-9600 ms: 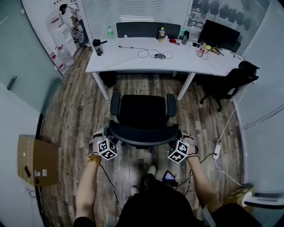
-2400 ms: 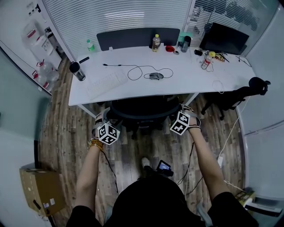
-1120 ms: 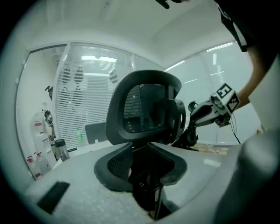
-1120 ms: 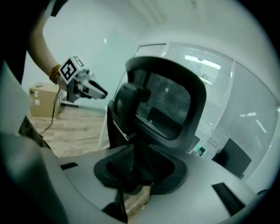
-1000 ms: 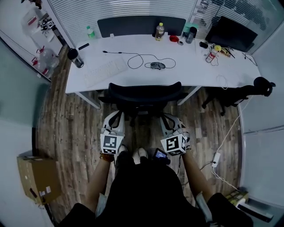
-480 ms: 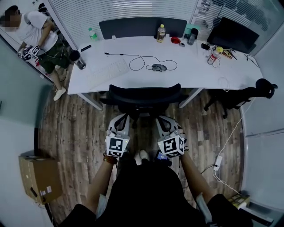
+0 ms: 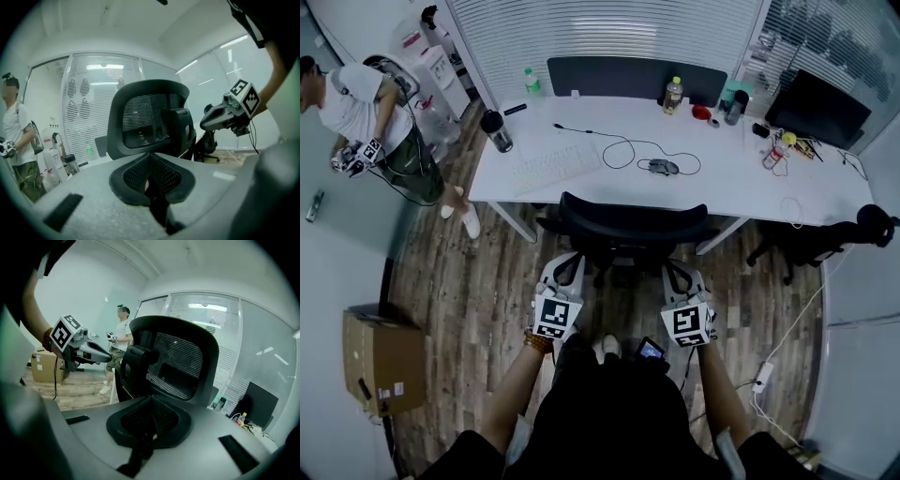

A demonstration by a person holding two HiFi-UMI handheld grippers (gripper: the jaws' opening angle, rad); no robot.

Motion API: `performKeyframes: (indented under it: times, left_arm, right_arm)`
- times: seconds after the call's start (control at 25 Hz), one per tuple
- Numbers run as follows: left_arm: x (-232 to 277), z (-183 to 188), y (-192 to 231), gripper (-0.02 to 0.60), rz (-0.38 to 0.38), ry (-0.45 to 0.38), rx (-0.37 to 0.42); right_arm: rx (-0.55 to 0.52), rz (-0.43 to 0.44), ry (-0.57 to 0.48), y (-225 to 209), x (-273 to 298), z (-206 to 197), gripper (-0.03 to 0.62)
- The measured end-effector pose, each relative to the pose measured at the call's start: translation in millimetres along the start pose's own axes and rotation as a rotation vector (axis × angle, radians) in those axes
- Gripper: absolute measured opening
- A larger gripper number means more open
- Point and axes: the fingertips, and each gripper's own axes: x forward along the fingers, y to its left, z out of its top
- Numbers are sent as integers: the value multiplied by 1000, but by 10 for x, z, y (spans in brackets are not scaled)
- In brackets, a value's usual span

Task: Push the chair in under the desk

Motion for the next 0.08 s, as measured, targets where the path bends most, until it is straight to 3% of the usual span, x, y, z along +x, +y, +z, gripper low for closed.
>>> performKeyframes:
  times: [0.08]
  left_arm:
    - [-27,4,30,5,-5,3,9]
  right_arm:
    - [-2,-19,3,-61,-56,-2,0]
